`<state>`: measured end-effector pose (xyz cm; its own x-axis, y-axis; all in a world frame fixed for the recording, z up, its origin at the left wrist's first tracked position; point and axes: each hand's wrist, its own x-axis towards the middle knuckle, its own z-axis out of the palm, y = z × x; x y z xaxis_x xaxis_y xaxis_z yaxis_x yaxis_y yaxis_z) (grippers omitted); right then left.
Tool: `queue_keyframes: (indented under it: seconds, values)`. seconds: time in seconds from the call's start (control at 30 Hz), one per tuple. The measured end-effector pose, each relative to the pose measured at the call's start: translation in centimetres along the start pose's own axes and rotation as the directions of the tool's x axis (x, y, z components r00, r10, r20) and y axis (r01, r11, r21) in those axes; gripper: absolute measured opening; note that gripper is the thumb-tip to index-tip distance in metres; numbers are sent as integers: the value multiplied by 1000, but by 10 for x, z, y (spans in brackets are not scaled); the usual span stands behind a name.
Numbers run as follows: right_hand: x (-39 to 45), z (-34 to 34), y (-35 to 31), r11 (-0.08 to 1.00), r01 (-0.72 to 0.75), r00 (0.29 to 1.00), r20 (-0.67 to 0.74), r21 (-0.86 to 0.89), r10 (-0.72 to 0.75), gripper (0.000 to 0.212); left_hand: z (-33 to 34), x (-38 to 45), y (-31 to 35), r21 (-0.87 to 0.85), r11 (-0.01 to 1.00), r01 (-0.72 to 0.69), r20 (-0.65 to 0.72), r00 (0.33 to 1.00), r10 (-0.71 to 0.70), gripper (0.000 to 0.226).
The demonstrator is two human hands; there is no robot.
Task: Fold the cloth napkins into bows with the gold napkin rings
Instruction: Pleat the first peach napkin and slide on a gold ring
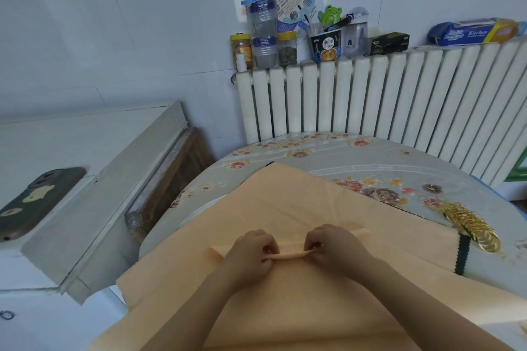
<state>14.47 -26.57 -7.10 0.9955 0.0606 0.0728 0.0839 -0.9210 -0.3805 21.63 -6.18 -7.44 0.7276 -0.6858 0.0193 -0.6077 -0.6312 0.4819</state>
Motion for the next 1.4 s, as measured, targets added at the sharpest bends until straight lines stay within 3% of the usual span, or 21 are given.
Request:
queue_keyframes:
  seconds: [0.1, 0.2, 0.33, 0.43, 0.47, 0.53, 0.63, 0.77, 0.9, 1.03, 1.23, 1.4]
  values:
    - [-4, 3, 2, 998, -18, 999, 33, 62, 16, 13, 1, -7, -2, -40, 999, 9, 59, 998, -7, 31]
    - [-5, 3, 3, 987, -53, 997, 63, 149, 44, 19, 1, -9, 1, -127, 990, 58, 73, 996, -49, 5]
    - [-1, 3, 0, 980, -140, 988, 82, 145, 129, 25, 7, -2, 1, -146, 979, 140, 7, 990, -140, 12]
    - [3, 9, -3, 982, -182, 983, 0, 49, 182, 20, 11, 4, 3, -95, 977, 190, -52, 979, -195, 21]
    - [3, 10, -4, 974, -227, 974, -9, 4, 227, 34, 10, 6, 5, -26, 977, 212, -67, 975, -213, 29]
    - [5, 11, -3, 959, -282, 959, 10, -33, 283, 53, 9, 9, 7, 57, 961, 270, -64, 962, -267, 45]
    - [8, 8, -5, 955, -284, 957, 31, -85, 287, 46, 6, 13, 9, 22, 950, 311, -4, 950, -311, 50]
    - [3, 8, -10, 966, -224, 973, -75, -127, 216, 31, 2, 10, 17, 164, 964, 208, -67, 978, -200, 29]
    - [-11, 7, -13, 985, -140, 975, -189, -105, 119, 19, 7, -5, 19, 140, 985, 104, -216, 974, -72, 13]
    - [-27, 3, -17, 995, -55, 987, -158, -89, 40, 15, 7, -27, 23, 140, 990, 11, -207, 978, 19, 18]
    - [-48, 1, -19, 997, -34, 999, -14, -71, 33, 22, 9, -50, 22, 92, 996, 9, -26, 1000, -7, 31]
    - [-51, 3, -18, 991, -112, 994, -25, -73, 110, 30, 10, -52, 22, -20, 995, 101, -62, 993, -102, 20]
